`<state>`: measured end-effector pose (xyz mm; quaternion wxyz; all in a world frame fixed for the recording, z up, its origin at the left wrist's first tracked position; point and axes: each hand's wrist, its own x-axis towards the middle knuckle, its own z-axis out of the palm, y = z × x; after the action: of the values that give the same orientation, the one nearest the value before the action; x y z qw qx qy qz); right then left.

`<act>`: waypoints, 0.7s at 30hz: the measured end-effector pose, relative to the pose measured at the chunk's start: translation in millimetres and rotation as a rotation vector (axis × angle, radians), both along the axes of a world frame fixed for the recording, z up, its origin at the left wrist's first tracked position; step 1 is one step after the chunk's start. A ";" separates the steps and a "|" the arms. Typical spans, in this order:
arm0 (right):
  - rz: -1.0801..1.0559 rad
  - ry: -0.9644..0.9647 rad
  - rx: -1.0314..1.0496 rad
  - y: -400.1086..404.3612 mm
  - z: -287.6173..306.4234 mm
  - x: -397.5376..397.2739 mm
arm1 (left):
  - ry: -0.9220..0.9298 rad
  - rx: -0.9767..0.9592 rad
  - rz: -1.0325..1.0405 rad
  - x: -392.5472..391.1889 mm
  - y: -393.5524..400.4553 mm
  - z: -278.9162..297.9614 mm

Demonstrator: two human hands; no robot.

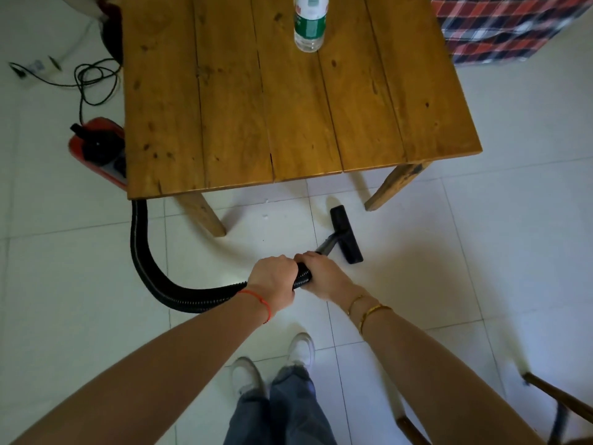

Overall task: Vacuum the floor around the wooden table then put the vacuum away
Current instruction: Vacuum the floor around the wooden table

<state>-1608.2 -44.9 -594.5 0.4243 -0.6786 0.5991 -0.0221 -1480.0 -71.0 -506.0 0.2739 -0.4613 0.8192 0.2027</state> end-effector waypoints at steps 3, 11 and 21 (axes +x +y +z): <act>0.042 -0.030 0.000 3.1 3.8 34.2 | -0.025 0.017 0.038 32.7 7.6 5.9; 0.117 -0.094 -0.002 15.3 15.0 112.5 | -0.073 0.028 0.095 110.0 30.1 19.0; 0.227 -0.043 -0.038 8.1 -10.8 126.5 | -0.012 -0.004 0.216 130.2 40.5 -6.8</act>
<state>-1481.6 -36.8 -605.3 0.4238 -0.7495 0.5086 0.0000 -1349.8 -30.5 -512.8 0.2545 -0.5486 0.7634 0.2267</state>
